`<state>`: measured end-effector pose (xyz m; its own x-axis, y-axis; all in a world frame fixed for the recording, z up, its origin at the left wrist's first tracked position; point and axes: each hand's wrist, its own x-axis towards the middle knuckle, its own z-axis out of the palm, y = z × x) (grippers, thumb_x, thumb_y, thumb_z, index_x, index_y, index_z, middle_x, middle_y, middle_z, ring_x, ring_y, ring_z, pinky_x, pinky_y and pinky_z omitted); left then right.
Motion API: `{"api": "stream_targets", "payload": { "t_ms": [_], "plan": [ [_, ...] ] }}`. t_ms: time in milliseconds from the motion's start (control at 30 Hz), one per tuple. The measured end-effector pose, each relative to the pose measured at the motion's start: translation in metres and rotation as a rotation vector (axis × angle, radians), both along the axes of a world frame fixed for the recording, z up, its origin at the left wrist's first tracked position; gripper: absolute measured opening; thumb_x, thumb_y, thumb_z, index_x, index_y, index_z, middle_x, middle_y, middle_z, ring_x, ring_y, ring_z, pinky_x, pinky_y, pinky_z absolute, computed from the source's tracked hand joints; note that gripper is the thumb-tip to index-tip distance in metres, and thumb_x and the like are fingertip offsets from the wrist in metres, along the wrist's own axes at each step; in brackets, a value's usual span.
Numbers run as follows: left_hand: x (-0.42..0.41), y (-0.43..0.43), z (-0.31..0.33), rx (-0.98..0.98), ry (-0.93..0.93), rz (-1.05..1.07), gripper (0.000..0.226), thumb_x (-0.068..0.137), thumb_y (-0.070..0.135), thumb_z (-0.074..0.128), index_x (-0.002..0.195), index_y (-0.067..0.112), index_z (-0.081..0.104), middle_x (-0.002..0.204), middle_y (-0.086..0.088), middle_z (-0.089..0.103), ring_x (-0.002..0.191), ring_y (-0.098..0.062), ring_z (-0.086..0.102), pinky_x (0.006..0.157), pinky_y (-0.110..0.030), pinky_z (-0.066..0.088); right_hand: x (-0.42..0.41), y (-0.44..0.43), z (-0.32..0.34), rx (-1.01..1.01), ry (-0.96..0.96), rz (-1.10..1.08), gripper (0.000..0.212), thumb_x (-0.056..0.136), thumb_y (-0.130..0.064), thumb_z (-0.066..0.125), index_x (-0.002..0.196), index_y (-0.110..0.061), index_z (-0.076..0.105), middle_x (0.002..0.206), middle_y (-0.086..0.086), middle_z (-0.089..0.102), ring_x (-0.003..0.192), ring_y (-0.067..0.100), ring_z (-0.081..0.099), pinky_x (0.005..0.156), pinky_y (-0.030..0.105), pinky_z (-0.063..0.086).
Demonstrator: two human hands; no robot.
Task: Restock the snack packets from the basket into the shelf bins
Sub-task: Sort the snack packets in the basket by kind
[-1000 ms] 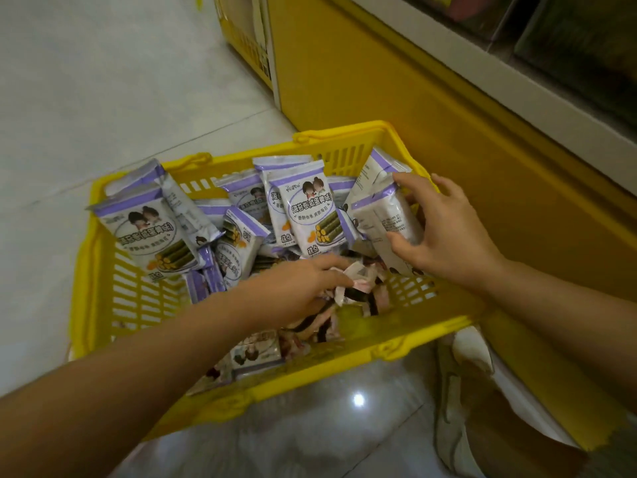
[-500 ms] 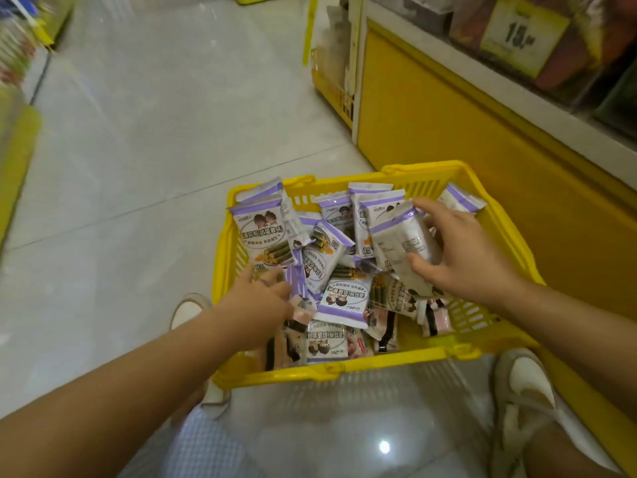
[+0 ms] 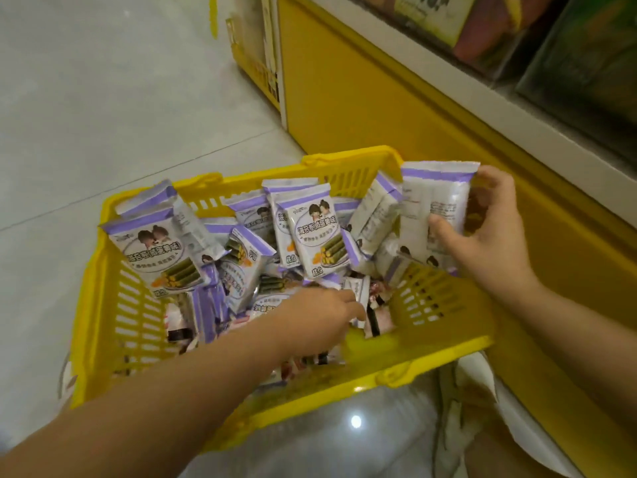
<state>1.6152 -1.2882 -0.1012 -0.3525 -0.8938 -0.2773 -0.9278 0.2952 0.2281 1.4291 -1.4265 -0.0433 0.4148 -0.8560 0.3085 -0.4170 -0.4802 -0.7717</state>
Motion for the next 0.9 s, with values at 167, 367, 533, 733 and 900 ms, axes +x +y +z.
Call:
{"api": "stream_targets", "payload": {
  "t_ms": [167,367,533,733,900],
  "plan": [
    [-0.039,-0.038,-0.048,0.013,-0.074,-0.173,0.040,0.097,0.016,0.042,0.136,0.019,0.044,0.133,-0.006,0.046,0.119,-0.029,0.048,0.099,-0.041,0.040,-0.006,-0.012,-0.014,-0.018,-0.125,-0.086,0.062,0.077,-0.015,0.078,0.119,-0.020,0.032,0.112,-0.026,0.045,0.108,-0.017,0.049,0.088,0.007,0.046],
    [-0.046,-0.069,-0.093,0.074,-0.288,-0.180,0.060,0.093,0.025,0.051,0.147,0.018,0.025,0.157,-0.013,0.014,0.146,-0.033,0.008,0.117,-0.048,0.003,0.000,-0.021,-0.029,0.047,-0.195,-0.047,0.062,0.076,-0.014,0.080,0.118,-0.016,0.034,0.114,-0.019,0.049,0.112,-0.011,0.052,0.092,0.017,0.048],
    [-0.046,-0.074,-0.116,0.000,-0.278,-0.162,0.075,0.077,0.043,0.062,0.142,0.028,0.028,0.148,-0.011,0.023,0.135,-0.036,0.023,0.112,-0.045,0.014,0.003,-0.026,-0.031,0.043,-0.146,-0.001,0.064,0.077,-0.015,0.079,0.123,-0.007,0.036,0.117,-0.017,0.048,0.116,0.001,0.053,0.091,0.024,0.052],
    [-0.051,-0.073,-0.127,-0.058,-0.292,-0.114,0.056,0.080,0.039,0.060,0.130,0.029,0.038,0.141,-0.012,0.023,0.122,-0.036,0.033,0.103,-0.048,0.025,0.005,-0.027,-0.032,0.059,-0.139,0.017,0.061,0.077,-0.013,0.078,0.121,-0.006,0.037,0.115,-0.015,0.050,0.111,0.001,0.057,0.087,0.026,0.053],
    [-0.054,-0.074,-0.128,-0.088,-0.286,-0.015,0.049,0.086,0.023,0.049,0.134,0.023,0.040,0.142,-0.020,0.028,0.127,-0.037,0.031,0.107,-0.047,0.020,0.006,-0.027,-0.031,0.084,-0.135,0.018,0.059,0.077,-0.012,0.078,0.119,-0.013,0.036,0.114,-0.012,0.053,0.109,0.003,0.058,0.087,0.029,0.054]
  ]
}}
